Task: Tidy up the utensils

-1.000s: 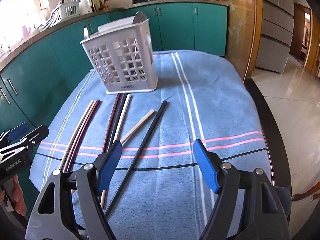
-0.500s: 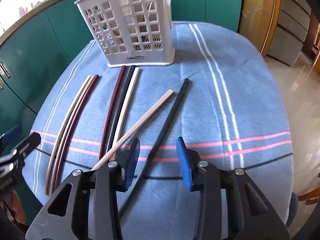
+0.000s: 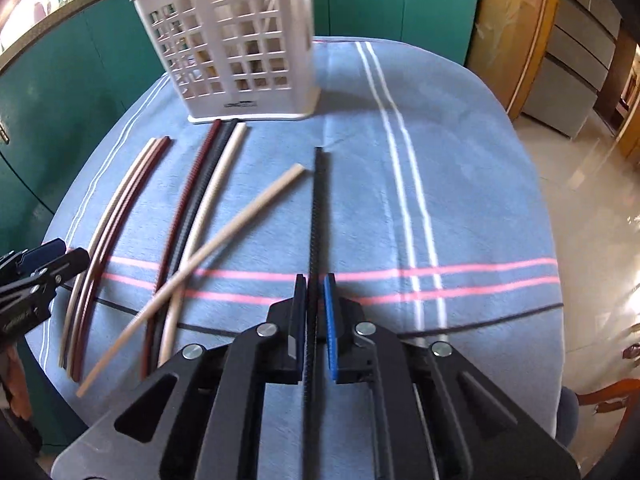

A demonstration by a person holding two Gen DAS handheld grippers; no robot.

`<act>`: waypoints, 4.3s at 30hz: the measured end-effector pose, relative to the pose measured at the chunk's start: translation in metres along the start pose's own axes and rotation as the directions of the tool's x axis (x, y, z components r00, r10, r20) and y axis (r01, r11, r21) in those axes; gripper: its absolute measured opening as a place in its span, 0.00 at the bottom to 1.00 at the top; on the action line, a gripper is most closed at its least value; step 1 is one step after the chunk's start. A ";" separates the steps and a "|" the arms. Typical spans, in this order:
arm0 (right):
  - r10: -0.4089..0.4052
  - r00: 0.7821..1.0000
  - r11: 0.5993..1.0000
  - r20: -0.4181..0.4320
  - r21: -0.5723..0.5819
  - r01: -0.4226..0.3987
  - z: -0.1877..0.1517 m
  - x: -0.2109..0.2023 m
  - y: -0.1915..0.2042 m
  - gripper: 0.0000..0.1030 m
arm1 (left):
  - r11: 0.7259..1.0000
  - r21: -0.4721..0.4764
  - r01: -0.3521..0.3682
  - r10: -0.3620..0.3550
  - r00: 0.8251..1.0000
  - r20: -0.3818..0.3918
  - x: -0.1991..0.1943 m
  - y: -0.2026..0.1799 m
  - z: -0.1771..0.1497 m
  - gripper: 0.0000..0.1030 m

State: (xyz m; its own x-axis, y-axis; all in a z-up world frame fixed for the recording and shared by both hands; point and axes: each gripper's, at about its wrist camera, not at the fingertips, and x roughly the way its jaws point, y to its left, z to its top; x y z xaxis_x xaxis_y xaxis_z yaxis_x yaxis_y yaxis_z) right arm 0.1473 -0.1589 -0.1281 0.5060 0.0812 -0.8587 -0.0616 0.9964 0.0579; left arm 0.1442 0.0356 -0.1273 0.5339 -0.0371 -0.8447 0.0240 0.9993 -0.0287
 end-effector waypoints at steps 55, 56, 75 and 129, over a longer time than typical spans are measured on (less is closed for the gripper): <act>0.082 0.975 0.993 -0.205 -0.062 -0.096 0.077 0.043 -0.010 0.06 | 0.986 0.124 0.107 -0.075 0.968 -0.238 0.076 -0.023 0.112 0.06; 0.093 0.977 0.993 -0.192 -0.058 -0.106 0.077 0.039 -0.010 0.06 | 0.987 0.111 0.116 -0.088 0.969 -0.231 0.074 -0.021 0.110 0.06; 0.184 0.930 0.981 0.319 -0.125 -0.151 0.090 -0.182 0.000 0.06 | 0.983 0.138 0.124 -0.164 0.928 0.334 -0.136 -0.027 0.117 0.06; -0.018 0.959 0.971 0.283 0.235 -0.051 0.064 -0.087 -0.065 0.62 | 0.978 -0.210 -0.017 0.083 0.947 0.310 -0.069 0.045 0.076 0.66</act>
State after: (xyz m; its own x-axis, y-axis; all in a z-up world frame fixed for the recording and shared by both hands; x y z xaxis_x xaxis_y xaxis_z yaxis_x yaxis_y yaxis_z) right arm 0.1624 -0.2288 -0.0248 0.7300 0.0666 -0.6802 0.1164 0.9686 0.2197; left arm 0.1732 0.0823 -0.0295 0.7695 0.0462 -0.6370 -0.1630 0.9785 -0.1260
